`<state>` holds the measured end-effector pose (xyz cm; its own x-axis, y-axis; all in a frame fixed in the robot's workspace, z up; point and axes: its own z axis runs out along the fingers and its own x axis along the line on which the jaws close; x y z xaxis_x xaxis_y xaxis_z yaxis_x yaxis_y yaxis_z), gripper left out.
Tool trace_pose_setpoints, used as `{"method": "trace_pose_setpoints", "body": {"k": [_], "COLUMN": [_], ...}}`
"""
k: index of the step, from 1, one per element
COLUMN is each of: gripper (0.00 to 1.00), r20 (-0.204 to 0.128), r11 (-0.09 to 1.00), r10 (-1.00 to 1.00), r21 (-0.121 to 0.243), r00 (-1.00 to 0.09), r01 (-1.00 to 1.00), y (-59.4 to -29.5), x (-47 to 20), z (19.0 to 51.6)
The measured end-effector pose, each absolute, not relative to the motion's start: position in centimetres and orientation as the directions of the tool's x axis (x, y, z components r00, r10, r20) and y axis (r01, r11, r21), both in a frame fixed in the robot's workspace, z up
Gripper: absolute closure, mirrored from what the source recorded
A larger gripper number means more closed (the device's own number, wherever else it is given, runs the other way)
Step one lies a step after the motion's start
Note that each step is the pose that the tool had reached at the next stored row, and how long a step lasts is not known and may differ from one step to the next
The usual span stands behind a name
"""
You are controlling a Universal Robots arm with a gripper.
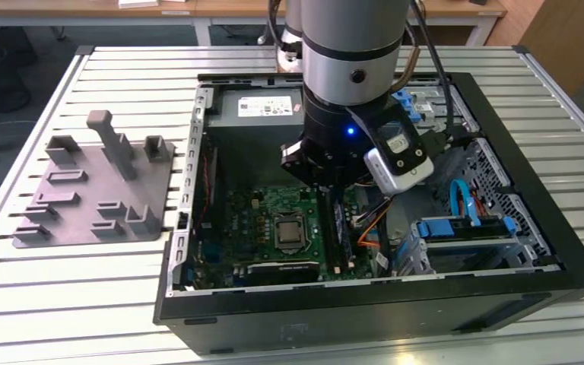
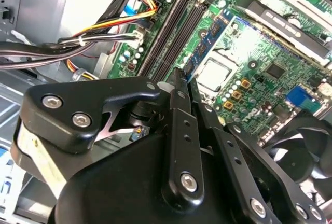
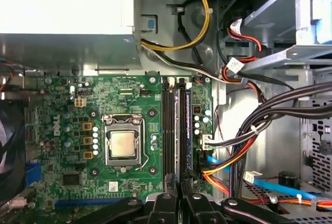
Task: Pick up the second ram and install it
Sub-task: 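Insert the second ram into the second slot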
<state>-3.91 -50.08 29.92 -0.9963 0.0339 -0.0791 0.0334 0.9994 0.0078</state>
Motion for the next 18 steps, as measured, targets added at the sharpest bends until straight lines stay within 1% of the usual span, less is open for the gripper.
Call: {"method": "trace_pose_setpoints", "body": {"k": [2, 4, 7, 12, 18], "gripper": [0.86, 0.86, 0.86, 0.86, 0.86], "r20": [-0.079, -0.073, -0.054, -0.014, -0.014], "r11": [0.999, 0.999, 0.999, 0.999, 0.998], "r10": [0.034, 0.035, 0.036, 0.028, -0.038], "r21": [0.009, 0.020, 0.041, 0.040, 0.040], "r00": [-0.996, -0.997, -0.998, -1.000, -0.999], "r01": [0.034, 0.034, 0.034, 0.027, -0.039], "y": [-50.07, -50.07, -50.08, -50.08, -50.08], "x": [-3.91, -3.91, -3.91, -3.87, -3.83], "z": [29.92, 29.91, 29.88, 29.75, 29.62]}}
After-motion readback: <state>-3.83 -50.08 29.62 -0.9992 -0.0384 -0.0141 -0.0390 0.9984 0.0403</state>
